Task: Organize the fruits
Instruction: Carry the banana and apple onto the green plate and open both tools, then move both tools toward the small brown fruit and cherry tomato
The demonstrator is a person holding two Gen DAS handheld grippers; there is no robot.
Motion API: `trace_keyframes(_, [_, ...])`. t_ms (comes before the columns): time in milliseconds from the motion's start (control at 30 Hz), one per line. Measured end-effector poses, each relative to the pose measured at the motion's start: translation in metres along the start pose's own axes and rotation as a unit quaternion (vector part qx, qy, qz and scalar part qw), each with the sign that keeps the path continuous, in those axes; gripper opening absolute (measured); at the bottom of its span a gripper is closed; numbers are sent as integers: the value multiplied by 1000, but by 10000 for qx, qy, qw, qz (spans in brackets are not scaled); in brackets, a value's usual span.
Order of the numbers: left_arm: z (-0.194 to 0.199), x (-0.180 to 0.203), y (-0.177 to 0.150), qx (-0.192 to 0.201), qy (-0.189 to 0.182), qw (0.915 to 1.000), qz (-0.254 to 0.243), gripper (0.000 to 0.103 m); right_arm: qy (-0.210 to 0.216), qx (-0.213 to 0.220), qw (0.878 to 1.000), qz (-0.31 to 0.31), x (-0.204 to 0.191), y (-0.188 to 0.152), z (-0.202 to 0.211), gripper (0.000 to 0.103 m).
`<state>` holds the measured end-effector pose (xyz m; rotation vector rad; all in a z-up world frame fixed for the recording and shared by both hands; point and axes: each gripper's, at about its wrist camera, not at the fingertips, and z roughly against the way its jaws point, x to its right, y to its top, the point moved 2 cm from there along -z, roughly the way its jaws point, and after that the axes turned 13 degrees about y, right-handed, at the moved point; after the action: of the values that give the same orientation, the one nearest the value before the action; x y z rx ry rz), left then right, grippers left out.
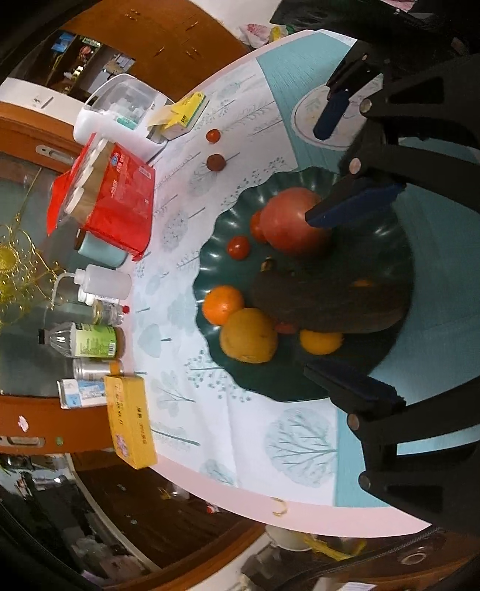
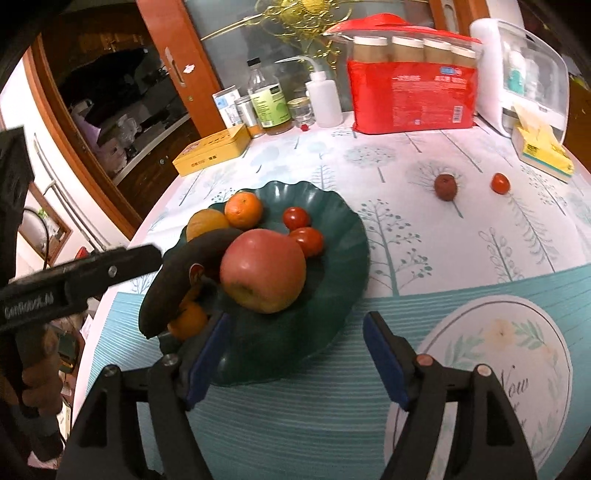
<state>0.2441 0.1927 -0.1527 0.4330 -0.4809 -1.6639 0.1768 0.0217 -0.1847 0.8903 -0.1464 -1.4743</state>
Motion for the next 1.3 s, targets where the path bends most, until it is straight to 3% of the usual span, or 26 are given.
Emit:
trace_keyframes(300, [6, 16, -30, -446, 98, 9989, 42, 74, -153, -48, 9995, -286, 19, -13, 30, 75])
trace_keyframes(600, [19, 43, -40, -695, 197, 9974, 71, 74, -250, -492, 9960, -708, 59, -22, 61, 75])
trace_keyframes(1000, [39, 109, -15, -678, 282, 9971, 212, 77, -473, -1177, 9880, -883, 145, -1, 105, 75])
trace_keyframes(1300, [30, 158, 17, -600, 371, 9974, 156, 80, -609, -1373, 9876, -464, 203, 39, 127, 75])
